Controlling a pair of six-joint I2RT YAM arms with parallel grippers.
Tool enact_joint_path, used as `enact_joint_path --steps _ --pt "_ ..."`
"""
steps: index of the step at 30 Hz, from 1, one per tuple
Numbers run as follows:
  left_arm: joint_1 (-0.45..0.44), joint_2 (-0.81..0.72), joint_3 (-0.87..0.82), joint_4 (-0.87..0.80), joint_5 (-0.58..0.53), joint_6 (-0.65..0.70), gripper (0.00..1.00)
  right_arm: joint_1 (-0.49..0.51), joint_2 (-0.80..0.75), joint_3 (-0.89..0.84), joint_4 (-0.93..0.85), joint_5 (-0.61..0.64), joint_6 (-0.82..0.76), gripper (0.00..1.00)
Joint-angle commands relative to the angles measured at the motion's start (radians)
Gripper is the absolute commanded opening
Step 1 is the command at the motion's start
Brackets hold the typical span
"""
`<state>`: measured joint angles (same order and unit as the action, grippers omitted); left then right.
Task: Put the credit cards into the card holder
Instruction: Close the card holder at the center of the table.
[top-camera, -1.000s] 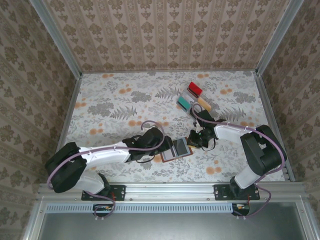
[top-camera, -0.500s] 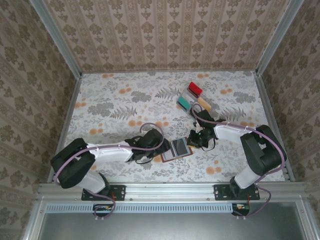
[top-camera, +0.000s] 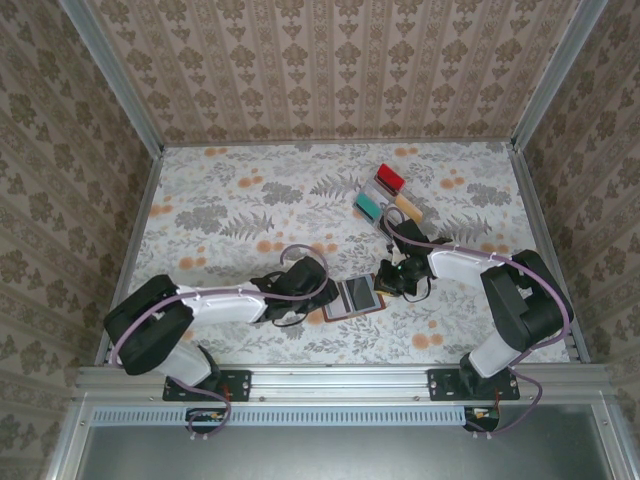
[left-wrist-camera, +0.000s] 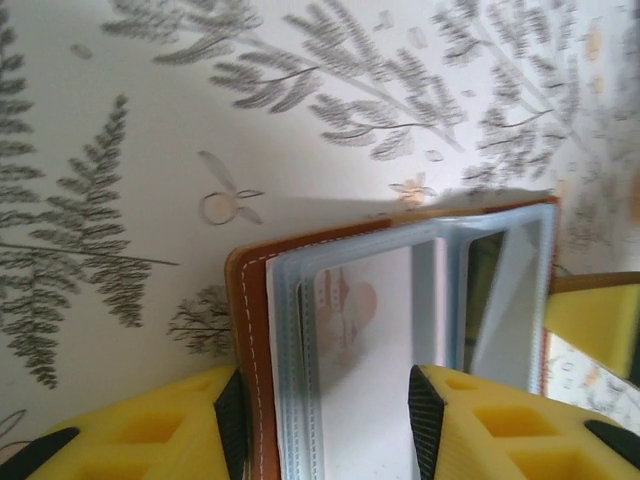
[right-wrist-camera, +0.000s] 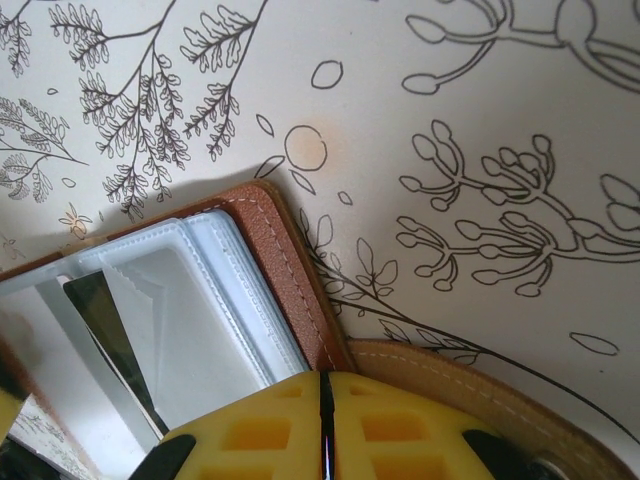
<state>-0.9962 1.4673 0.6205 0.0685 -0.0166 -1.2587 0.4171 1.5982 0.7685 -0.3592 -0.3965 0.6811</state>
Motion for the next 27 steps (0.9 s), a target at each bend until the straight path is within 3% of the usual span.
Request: enact_joint_path --steps 1,8,17,27 --pt "-0.013 -0.035 0.040 0.108 0.033 0.046 0.47 0.006 0.040 -0.041 -0.051 0.068 0.012 0.10" --pt "-0.023 0.007 0.078 0.136 0.054 0.056 0.48 0.008 0.029 -0.041 -0.045 0.052 0.019 0.10" --pt "-0.032 0.205 0.210 0.203 0.144 0.076 0.48 0.008 -0.039 -0.035 -0.047 0.018 0.048 0.10" --pt "-0.028 0.283 0.220 0.214 0.148 0.047 0.47 -0.035 -0.286 0.016 -0.251 0.193 0.042 0.19"
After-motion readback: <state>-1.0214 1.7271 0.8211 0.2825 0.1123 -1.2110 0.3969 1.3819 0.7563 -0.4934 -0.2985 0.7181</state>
